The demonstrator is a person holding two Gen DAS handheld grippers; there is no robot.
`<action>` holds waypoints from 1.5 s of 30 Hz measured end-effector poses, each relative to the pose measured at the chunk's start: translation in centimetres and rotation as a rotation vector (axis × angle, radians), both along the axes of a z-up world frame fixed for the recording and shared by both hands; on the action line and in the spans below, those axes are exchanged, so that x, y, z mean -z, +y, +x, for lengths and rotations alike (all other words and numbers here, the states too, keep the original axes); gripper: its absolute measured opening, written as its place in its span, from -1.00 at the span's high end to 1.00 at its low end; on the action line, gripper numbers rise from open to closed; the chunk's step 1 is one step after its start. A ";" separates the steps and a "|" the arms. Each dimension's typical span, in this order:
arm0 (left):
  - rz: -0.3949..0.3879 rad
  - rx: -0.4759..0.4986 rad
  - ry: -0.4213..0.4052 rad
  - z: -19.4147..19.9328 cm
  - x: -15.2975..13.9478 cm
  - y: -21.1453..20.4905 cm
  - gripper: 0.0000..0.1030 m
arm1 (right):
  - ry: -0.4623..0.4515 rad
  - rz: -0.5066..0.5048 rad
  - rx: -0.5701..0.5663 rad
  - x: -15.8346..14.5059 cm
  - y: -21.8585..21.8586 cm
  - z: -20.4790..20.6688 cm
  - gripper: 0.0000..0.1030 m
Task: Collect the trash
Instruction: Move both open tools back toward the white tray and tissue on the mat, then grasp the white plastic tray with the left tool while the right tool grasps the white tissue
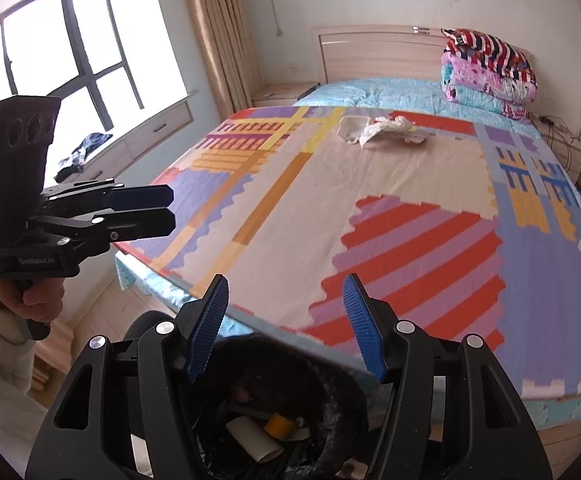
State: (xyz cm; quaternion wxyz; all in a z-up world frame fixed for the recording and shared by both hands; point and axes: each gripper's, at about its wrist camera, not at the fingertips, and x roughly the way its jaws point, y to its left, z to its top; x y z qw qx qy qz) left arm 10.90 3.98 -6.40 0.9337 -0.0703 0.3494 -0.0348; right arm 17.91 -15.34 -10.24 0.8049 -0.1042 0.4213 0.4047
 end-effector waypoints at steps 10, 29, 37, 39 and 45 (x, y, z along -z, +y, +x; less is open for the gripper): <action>0.031 -0.093 -0.039 7.1 -1.2 5.4 0.14 | -0.122 -0.043 0.024 -1.8 3.2 6.2 -0.15; -0.104 -0.188 0.091 23.0 3.6 15.3 0.14 | -0.144 -0.102 0.075 0.1 11.1 20.9 -0.15; -0.079 -0.242 0.137 27.3 5.5 16.2 0.15 | 0.011 -0.097 0.163 4.2 12.0 28.1 -0.15; -0.082 -0.255 0.138 27.8 5.8 16.6 0.15 | 0.029 -0.094 0.191 5.1 12.0 29.2 -0.15; -0.068 -0.235 0.199 29.8 7.8 16.6 0.32 | 0.098 -0.069 0.227 7.1 12.2 30.7 -0.14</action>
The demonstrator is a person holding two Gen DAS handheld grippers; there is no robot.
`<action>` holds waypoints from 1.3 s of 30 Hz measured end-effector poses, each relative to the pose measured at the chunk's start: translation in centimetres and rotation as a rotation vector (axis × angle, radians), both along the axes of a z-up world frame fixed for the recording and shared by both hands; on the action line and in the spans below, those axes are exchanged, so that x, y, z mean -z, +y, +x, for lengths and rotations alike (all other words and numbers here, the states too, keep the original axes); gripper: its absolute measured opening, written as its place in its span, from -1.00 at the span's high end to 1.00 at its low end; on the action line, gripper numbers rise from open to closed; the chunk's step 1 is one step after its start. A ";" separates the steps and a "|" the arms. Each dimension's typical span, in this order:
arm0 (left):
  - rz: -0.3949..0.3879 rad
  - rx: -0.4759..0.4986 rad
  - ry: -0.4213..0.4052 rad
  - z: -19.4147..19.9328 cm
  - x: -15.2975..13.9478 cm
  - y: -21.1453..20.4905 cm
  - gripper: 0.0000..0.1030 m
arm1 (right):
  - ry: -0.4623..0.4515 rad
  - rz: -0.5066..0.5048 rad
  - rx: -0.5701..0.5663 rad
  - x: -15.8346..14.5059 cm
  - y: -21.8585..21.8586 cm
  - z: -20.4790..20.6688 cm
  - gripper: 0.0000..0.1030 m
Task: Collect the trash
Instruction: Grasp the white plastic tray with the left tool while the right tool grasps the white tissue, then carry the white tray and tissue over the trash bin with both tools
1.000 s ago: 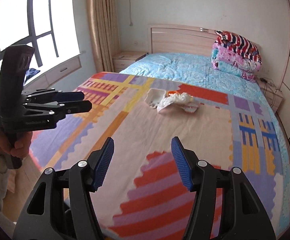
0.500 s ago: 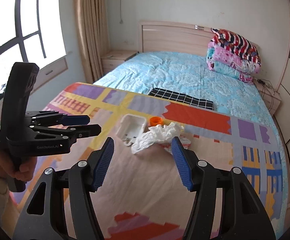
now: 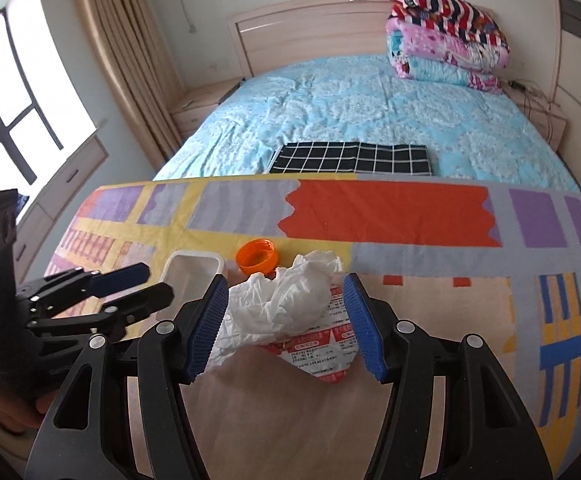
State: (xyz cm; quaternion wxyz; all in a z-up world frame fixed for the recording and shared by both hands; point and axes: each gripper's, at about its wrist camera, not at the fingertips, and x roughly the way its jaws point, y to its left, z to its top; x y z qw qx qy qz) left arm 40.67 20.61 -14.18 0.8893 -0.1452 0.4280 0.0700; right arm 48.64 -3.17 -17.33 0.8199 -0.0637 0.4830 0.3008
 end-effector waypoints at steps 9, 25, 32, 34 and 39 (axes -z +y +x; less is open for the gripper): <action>0.015 -0.008 0.003 0.8 0.5 -0.6 0.85 | 0.016 -0.008 -0.013 0.8 0.3 -0.3 0.82; 0.085 0.026 -0.057 -4.9 -3.4 -2.7 0.89 | -0.074 0.014 -0.040 -3.8 -1.8 -3.9 0.84; 0.121 0.058 -0.098 -9.2 -6.2 -5.4 0.89 | -0.107 0.009 -0.071 -6.1 -3.4 -7.8 0.84; 0.132 0.064 -0.110 -10.7 -7.1 -6.2 0.89 | -0.112 0.007 -0.082 -6.6 -3.9 -9.0 0.84; 0.140 0.074 -0.152 -14.4 -9.2 -7.8 0.89 | -0.100 0.028 -0.080 -7.8 -5.7 -11.5 0.84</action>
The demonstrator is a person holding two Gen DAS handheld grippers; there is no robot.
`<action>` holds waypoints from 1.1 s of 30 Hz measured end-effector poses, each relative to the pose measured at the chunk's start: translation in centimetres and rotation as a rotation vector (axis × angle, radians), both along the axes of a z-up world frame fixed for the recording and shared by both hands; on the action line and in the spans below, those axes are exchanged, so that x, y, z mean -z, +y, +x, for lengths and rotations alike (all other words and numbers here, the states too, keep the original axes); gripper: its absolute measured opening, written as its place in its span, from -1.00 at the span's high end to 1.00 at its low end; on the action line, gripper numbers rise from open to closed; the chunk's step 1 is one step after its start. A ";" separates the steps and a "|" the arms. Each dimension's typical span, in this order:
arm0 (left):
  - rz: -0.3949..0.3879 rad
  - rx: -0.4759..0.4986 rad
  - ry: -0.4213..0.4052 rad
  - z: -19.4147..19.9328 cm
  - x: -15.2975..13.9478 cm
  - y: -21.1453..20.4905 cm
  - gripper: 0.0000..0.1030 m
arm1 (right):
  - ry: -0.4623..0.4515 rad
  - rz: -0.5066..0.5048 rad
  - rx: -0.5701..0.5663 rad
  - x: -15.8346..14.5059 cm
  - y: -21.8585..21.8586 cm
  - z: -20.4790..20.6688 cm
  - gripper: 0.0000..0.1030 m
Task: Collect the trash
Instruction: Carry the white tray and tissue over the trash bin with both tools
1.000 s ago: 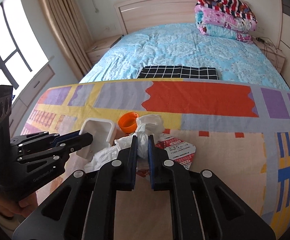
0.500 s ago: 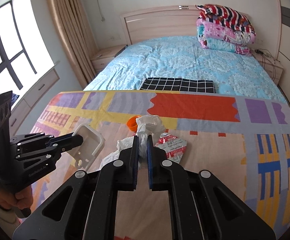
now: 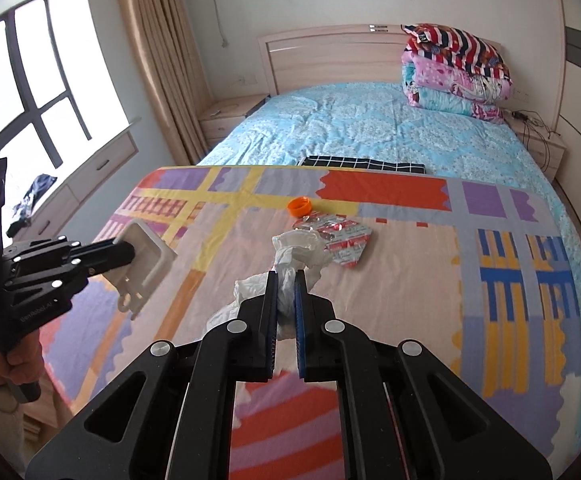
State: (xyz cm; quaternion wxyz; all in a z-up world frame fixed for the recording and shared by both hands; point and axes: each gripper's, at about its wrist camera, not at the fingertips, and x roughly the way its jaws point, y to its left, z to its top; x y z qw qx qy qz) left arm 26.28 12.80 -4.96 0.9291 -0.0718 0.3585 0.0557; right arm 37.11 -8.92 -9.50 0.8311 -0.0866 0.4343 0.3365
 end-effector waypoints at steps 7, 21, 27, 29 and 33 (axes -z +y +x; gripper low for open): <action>0.017 0.047 -0.043 -6.0 -0.8 -3.2 0.89 | -0.035 0.064 -0.041 -2.5 -3.1 -5.2 0.84; -0.086 0.131 -0.052 -14.6 2.0 -8.6 0.89 | 0.048 0.125 -0.152 -1.2 -6.2 -15.8 0.84; -0.086 0.134 -0.023 -17.5 3.9 -10.2 0.89 | 0.090 0.113 -0.216 0.8 -5.9 -20.4 0.84; -0.085 0.144 -0.006 -18.3 4.7 -10.7 0.89 | 0.105 0.101 -0.231 1.5 -5.9 -21.5 0.84; -0.095 0.158 0.045 -19.5 6.9 -11.6 0.89 | 0.135 0.060 -0.246 3.2 -6.2 -23.0 0.84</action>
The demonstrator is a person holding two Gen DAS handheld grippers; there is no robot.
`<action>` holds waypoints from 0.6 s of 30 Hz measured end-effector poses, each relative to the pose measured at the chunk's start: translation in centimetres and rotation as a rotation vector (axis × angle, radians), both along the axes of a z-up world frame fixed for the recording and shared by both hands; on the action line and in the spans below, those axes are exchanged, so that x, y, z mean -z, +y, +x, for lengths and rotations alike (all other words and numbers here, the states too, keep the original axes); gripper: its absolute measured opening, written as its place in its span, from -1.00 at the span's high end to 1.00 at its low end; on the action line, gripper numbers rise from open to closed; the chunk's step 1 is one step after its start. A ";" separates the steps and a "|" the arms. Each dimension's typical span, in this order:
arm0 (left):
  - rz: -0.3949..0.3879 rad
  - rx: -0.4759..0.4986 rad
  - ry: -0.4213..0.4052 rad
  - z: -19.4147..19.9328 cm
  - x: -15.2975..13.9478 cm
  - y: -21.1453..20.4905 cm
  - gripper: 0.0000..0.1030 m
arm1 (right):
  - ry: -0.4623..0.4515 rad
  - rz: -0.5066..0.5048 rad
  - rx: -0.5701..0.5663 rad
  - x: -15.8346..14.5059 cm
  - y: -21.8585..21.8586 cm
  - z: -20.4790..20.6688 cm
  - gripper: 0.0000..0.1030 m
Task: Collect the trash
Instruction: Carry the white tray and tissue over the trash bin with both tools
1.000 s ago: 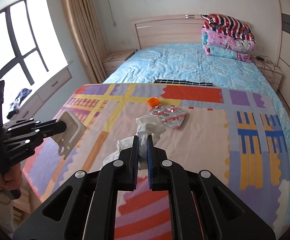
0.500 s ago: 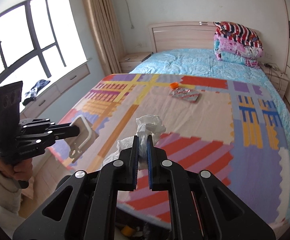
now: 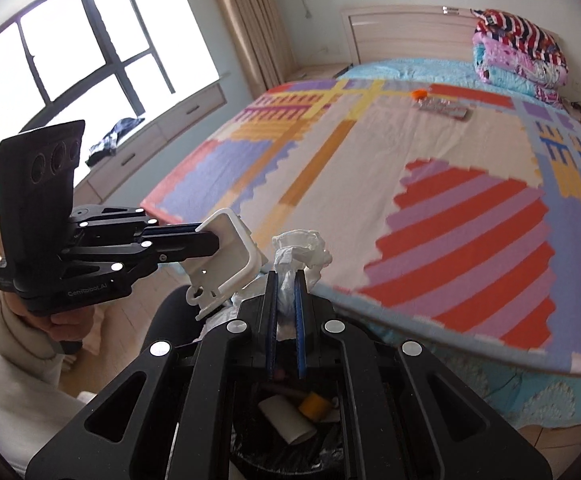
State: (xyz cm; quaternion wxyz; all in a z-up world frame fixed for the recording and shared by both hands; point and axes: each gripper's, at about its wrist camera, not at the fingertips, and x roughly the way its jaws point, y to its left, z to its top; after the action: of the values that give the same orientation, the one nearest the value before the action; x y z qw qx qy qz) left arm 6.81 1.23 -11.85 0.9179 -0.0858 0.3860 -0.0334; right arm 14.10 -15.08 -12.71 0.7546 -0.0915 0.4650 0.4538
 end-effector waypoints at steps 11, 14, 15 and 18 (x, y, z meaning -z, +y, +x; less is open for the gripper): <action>0.006 0.039 0.224 -0.3 9.7 -1.9 0.89 | 0.147 -0.135 -0.001 7.8 -1.3 -1.5 0.84; 0.024 0.042 0.278 -0.1 12.0 -2.1 0.89 | 0.170 -0.168 0.003 9.4 -1.6 -1.7 0.84; 0.029 0.042 0.288 0.0 12.4 -2.1 0.89 | 0.174 -0.177 0.002 9.9 -1.6 -1.8 0.84; 0.041 0.042 0.318 0.2 13.7 -2.1 0.89 | 0.169 -0.219 -0.008 11.2 -1.5 -2.1 0.84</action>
State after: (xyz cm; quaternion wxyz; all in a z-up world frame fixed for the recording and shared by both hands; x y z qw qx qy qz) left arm 7.06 -0.86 -25.55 0.8457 -0.0631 0.5290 -0.0306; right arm 11.99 -16.56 -23.90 0.6965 -0.1370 0.5732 0.4095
